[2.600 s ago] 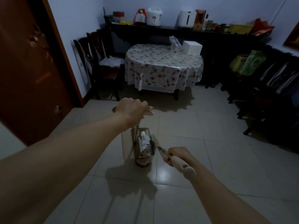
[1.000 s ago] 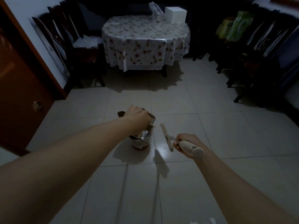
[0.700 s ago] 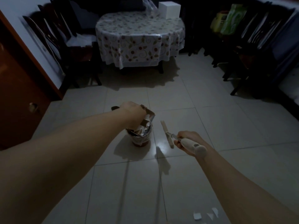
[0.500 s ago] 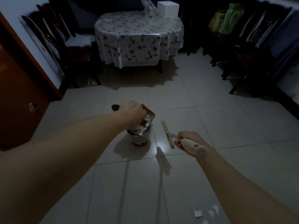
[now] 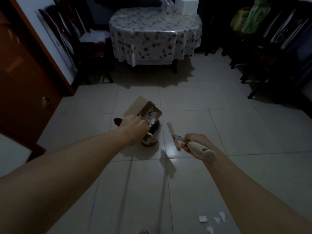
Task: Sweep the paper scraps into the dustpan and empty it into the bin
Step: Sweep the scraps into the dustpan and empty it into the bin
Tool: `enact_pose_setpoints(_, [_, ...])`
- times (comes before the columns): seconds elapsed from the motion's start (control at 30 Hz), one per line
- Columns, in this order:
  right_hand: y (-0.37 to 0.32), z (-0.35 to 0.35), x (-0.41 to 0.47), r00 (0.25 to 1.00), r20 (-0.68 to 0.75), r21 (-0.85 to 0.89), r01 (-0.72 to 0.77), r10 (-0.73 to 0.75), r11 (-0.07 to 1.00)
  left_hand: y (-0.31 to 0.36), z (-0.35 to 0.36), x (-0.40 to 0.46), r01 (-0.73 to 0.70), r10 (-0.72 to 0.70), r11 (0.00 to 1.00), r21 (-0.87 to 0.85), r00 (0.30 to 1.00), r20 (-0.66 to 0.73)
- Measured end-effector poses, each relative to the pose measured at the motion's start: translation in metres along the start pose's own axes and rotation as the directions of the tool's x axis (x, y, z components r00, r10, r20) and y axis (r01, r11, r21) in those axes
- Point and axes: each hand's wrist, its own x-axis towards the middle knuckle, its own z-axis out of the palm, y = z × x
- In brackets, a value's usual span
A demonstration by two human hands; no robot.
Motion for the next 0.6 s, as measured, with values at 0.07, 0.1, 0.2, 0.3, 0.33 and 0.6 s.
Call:
enact_pose_setpoints(0.07, [0.003, -0.002, 0.001, 1.0, 0.013, 0.008, 0.004, -0.004, 1.0, 0.007, 0.004, -0.004, 0.012, -0.012, 1.0, 0.029, 1.0, 0.009])
enact_pose_setpoints(0.1, [0.005, -0.004, 0.0, 1.0, 0.016, 0.007, 0.007, -0.007, 1.0, 0.011, 0.006, -0.005, 0.016, -0.017, 0.999, 0.029, 1.0, 0.011])
enact_pose_setpoints(0.2, [0.01, -0.008, -0.002, 1.0, 0.027, -0.002, 0.013, -0.013, 1.0, 0.017, 0.012, -0.009, 0.012, -0.012, 1.0, 0.028, 1.0, 0.012])
enact_pose_setpoints(0.3, [0.013, -0.016, -0.005, 0.999, 0.04, -0.025, 0.019, -0.018, 1.0, 0.021, 0.019, -0.013, 0.022, -0.021, 0.999, 0.034, 1.0, -0.015])
enact_pose_setpoints(0.33, [0.014, -0.019, -0.005, 0.999, 0.044, -0.034, 0.019, -0.017, 0.999, 0.023, 0.021, -0.013, 0.026, -0.025, 0.999, 0.031, 1.0, -0.015])
enact_pose_setpoints(0.6, [0.021, -0.039, -0.002, 0.999, 0.042, -0.105, 0.007, -0.002, 0.994, 0.045, 0.023, -0.008, 0.012, -0.009, 0.997, 0.073, 0.999, -0.038])
